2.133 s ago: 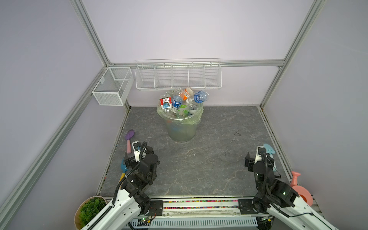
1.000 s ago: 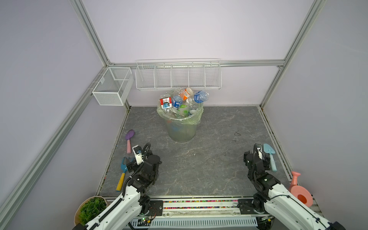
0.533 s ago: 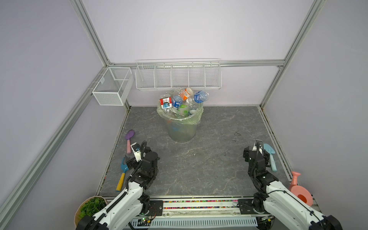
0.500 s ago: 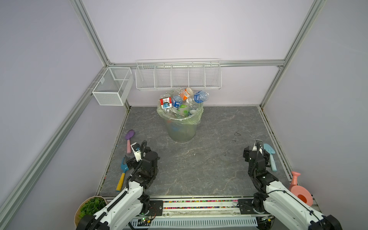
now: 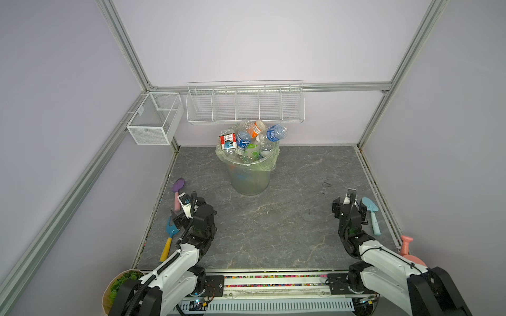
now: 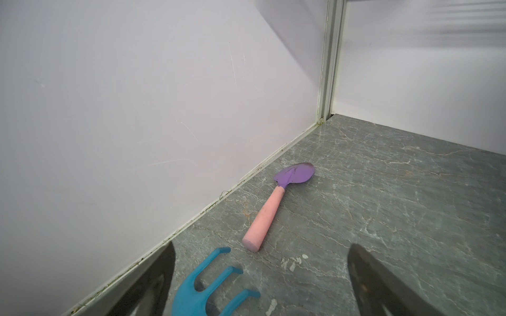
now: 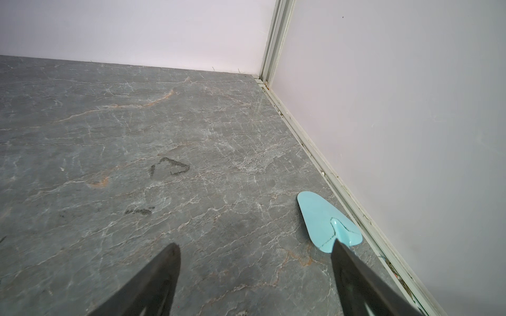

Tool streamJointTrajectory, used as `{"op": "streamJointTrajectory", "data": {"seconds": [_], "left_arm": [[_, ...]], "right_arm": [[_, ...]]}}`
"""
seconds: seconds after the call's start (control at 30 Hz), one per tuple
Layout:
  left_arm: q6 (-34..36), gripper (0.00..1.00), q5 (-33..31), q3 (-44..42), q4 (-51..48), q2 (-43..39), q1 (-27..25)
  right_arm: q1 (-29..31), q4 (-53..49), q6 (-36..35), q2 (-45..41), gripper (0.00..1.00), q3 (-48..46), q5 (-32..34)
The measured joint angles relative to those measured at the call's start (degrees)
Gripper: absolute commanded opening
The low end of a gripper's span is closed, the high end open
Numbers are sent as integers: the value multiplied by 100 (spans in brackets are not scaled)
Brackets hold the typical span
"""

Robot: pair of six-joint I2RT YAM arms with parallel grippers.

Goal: Throw the plastic bottles in the bin

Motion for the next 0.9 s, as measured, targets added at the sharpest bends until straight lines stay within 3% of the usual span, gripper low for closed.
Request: {"op": "streamJointTrajectory", "data": {"seconds": [0.9], "left_arm": [[1012, 99, 214, -107, 3399, 1963, 138]], "right_arm": [[-55, 2931, -1023, 1996, 89, -4, -321]]}}
